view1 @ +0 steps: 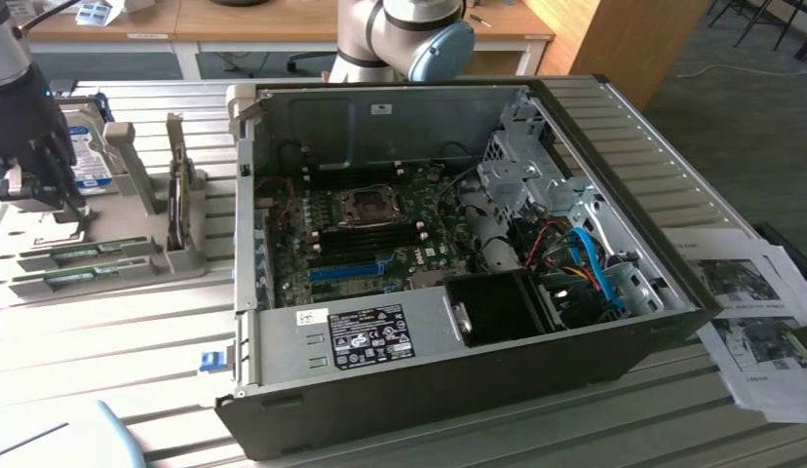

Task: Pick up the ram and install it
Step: 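Pick up the ram and move it above insertion slot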

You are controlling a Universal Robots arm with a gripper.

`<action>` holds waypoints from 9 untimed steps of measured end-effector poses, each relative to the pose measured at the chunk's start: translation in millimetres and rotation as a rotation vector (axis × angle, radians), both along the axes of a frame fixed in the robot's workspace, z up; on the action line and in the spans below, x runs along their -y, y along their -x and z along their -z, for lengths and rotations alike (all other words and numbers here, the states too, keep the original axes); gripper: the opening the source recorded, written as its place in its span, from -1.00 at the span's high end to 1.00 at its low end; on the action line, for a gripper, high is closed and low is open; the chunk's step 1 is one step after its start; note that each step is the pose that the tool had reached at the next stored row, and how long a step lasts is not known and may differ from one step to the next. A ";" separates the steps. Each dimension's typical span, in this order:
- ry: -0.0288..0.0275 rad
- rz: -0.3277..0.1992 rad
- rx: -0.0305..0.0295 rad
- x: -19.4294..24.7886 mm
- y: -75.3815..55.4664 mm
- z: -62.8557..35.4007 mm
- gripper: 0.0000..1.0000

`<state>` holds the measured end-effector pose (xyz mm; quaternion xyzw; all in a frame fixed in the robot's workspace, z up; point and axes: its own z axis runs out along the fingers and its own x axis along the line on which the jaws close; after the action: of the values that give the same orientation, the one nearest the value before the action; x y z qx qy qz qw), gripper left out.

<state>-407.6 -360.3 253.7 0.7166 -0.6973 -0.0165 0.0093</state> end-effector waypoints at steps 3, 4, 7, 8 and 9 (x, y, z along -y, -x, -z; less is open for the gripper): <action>0.0000 0.000 0.0000 0.0 0.0 3.0 0.42; 0.0000 0.000 0.0000 0.0 0.0 4.0 0.42; -0.0001 0.000 0.0000 0.0 0.0 7.1 0.42; 0.0000 0.000 0.0000 0.0 0.0 8.1 0.42; 0.0000 0.000 0.0000 0.0 0.0 9.1 0.42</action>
<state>-407.7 -360.3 244.6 0.7166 -0.6973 -0.0165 0.0093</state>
